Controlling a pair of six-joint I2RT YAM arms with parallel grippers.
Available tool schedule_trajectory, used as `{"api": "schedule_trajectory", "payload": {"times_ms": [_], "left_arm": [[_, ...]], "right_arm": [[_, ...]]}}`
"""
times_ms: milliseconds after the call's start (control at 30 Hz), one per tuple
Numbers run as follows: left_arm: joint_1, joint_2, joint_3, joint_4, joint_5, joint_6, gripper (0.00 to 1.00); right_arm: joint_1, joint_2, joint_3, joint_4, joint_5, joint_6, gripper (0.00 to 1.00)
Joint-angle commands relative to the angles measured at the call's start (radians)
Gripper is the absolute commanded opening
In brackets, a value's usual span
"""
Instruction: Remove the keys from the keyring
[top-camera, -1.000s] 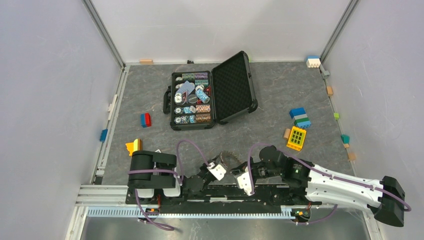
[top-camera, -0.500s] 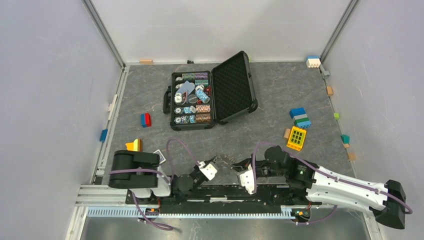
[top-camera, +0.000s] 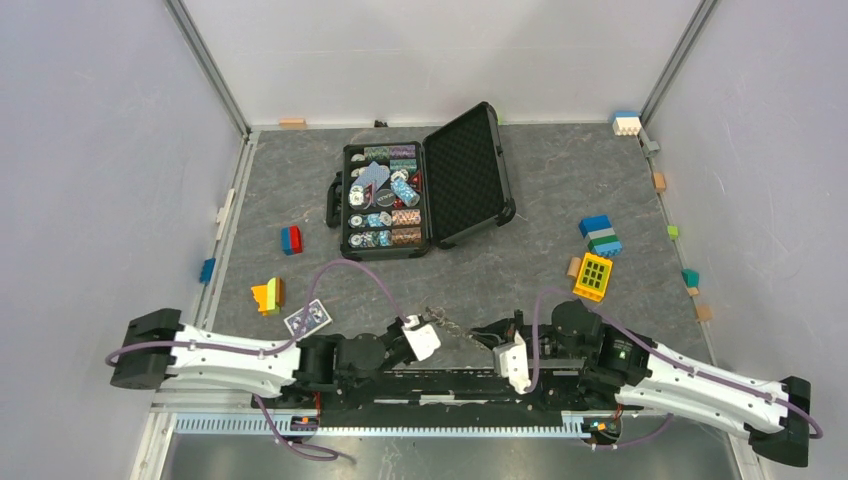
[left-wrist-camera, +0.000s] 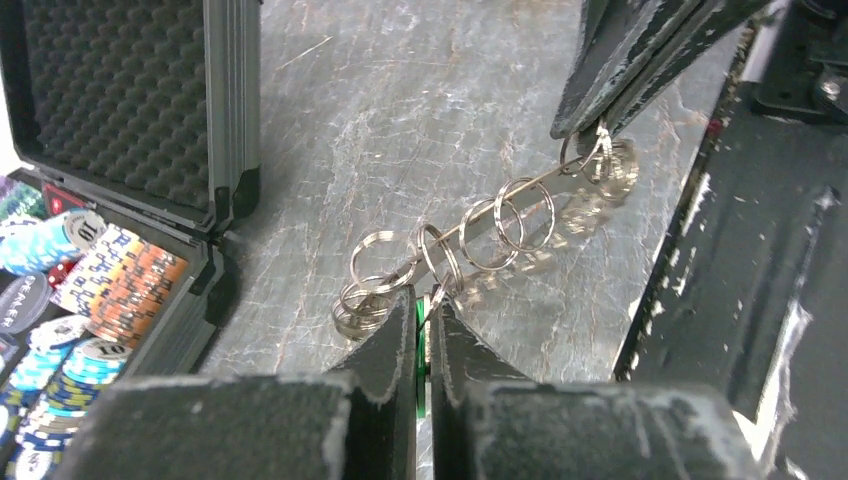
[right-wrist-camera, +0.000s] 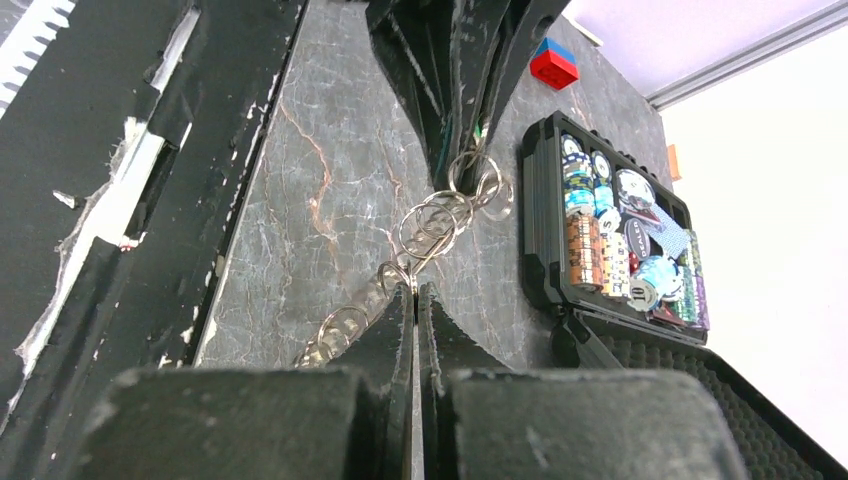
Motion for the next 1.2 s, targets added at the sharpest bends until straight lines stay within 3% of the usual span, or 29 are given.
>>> {"api": "schedule_trajectory", "payload": {"times_ms": [0, 200, 400, 667, 933, 1033, 1167], "left_arm": [[-0.007, -0.109, 0.174, -0.483, 0.105, -0.031, 0.02], [-0.007, -0.062, 0.447, -0.890, 0.134, -0.023, 0.02], [-0.008, 0.064, 0.676, -1.184, 0.132, -0.032, 0.02], [-0.005, 0.087, 0.785, -1.299, 0.155, -0.032, 0.02], [-0.005, 0.142, 0.879, -1.460, 0.174, -0.048, 0.02], [-0.006, 0.183, 0.936, -1.532, 0.126, -0.034, 0.02], [-0.005, 0.224, 1.019, -1.603, 0.051, 0.003, 0.02]], "right_arm": [[0.001, -0.060, -0.024, 0.045, 0.031, 0.058, 0.00], [0.001, -0.094, -0.042, 0.089, 0.095, 0.139, 0.00], [0.001, -0.142, -0.051, 0.105, 0.188, 0.190, 0.00], [0.000, -0.264, -0.054, 0.070, 0.365, 0.235, 0.00], [0.001, -0.334, -0.030, 0.025, 0.315, 0.258, 0.00], [0.001, -0.326, -0.009, -0.012, 0.217, 0.262, 0.09], [0.001, -0.333, -0.007, -0.015, 0.130, 0.276, 0.29]]}}
